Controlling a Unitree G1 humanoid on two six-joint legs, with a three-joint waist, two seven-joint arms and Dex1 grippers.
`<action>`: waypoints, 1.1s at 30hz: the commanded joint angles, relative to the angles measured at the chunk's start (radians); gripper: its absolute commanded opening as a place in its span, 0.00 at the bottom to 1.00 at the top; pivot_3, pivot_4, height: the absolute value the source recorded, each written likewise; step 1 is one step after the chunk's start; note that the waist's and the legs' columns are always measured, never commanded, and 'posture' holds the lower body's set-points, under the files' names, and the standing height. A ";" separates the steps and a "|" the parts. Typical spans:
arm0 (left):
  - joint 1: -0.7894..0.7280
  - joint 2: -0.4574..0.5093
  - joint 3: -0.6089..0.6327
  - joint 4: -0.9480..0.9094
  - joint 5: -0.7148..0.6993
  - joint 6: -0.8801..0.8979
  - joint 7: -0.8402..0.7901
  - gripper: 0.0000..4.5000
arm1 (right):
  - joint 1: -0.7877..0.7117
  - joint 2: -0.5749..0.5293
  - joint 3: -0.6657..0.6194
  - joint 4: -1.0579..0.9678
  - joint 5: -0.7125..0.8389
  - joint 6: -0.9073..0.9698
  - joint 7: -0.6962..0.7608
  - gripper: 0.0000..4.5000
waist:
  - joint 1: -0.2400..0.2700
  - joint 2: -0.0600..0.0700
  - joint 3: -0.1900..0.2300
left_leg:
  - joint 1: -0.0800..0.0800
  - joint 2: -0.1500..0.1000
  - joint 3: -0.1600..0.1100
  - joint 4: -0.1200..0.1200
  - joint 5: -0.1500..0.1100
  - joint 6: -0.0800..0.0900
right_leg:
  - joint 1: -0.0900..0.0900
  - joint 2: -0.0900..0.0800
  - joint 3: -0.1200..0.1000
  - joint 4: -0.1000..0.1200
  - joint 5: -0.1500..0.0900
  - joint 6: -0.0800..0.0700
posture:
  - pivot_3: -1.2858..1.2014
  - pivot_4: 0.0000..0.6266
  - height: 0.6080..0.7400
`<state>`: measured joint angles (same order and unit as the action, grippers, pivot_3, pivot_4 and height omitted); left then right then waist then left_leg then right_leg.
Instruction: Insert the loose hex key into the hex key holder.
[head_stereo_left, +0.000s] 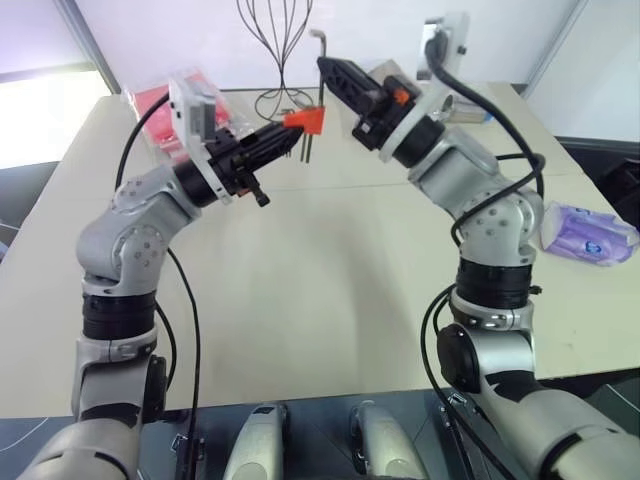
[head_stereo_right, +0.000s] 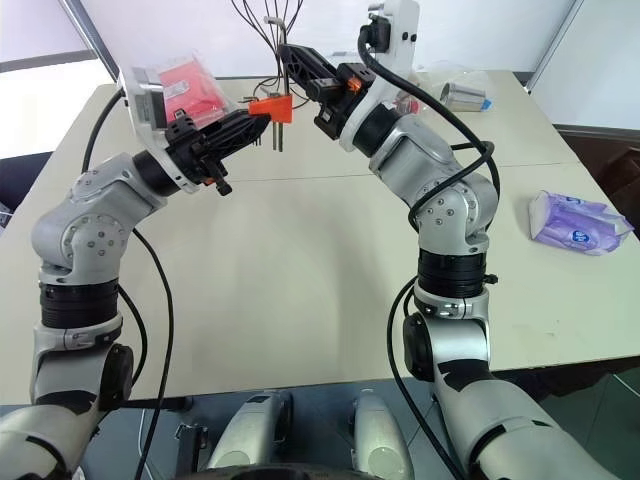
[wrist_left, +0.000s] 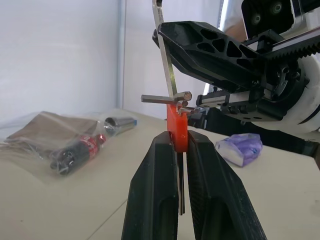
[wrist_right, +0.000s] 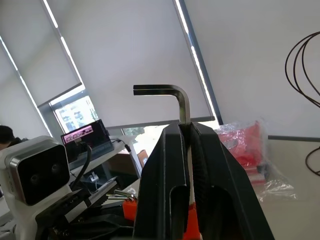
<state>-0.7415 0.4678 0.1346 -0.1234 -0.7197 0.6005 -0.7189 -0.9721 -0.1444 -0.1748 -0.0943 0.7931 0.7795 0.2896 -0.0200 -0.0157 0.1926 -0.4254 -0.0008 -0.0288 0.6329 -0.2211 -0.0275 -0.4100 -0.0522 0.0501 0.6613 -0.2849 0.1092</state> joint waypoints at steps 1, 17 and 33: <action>-0.029 -0.001 0.027 -0.024 -0.007 -0.027 0.001 0.00 | -0.032 0.004 -0.008 -0.045 0.037 -0.001 0.006 0.00 | 0.000 0.000 0.000 | 0.000 0.000 0.000 0.000 0.000 0.000 | 0.000 0.000 0.000 0.000 0.000 0.000 | 0.52 0.24 1.00; -0.036 0.003 0.031 -0.013 0.000 -0.039 0.002 0.00 | -0.011 -0.036 -0.002 -0.082 0.068 0.035 0.033 0.99 | 0.001 0.000 0.000 | 0.000 0.000 0.000 0.000 0.000 0.000 | 0.000 0.000 0.000 0.000 0.000 0.000 | 0.52 0.24 1.00; 0.022 -0.084 -0.051 -0.017 -0.003 0.028 0.021 0.00 | 0.227 -0.390 0.005 -0.231 -0.001 0.089 0.167 0.99 | 0.003 0.000 0.000 | -0.001 0.000 0.000 -0.001 0.000 0.000 | 0.001 0.001 0.000 -0.004 0.000 0.000 | 0.52 0.24 1.00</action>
<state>-0.7251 0.3977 0.1000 -0.1189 -0.7101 0.6229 -0.7004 -0.7459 -0.5118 -0.1452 -0.2733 0.7904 0.8682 0.4437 -0.0170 -0.0158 0.1926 -0.4264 -0.0007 -0.0291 0.6321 -0.2212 -0.0273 -0.4089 -0.0509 0.0501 0.6567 -0.2849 0.1092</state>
